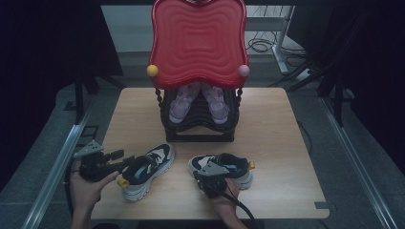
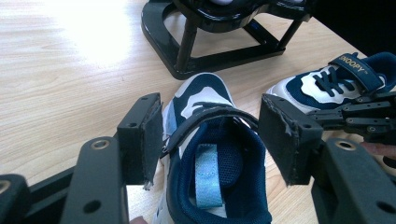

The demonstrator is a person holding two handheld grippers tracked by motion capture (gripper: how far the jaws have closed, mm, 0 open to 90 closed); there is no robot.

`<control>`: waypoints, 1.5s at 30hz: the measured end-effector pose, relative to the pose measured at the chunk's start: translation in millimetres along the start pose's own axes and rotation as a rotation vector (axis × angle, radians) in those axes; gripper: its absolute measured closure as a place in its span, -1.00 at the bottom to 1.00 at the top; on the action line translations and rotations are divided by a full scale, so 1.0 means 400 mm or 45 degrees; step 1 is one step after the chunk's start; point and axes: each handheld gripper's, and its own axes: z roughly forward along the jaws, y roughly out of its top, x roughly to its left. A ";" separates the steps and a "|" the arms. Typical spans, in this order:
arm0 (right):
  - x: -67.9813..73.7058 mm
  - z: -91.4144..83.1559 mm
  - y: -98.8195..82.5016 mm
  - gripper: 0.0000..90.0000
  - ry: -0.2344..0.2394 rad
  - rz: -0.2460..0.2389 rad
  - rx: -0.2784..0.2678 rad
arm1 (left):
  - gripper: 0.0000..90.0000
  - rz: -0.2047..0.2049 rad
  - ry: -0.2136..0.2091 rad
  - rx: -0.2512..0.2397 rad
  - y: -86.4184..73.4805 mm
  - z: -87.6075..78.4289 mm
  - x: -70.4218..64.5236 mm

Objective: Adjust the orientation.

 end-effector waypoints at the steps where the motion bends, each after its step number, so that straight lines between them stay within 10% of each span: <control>1: 0.000 0.001 0.000 1.00 0.000 -0.002 0.000 | -0.09 0.000 0.000 -0.001 0.000 0.000 0.000; 12: 0.000 -0.065 0.027 0.99 0.149 0.046 -0.112 | -0.09 -0.002 0.003 -0.010 0.000 -0.006 0.003; 29: -0.196 -0.260 0.056 0.99 -0.028 0.196 -0.332 | -0.09 0.000 0.003 -0.001 0.000 0.001 0.000; 45: -0.331 -0.289 0.001 0.99 -0.131 0.336 -0.304 | -0.09 0.000 -0.002 0.003 -0.001 0.004 0.001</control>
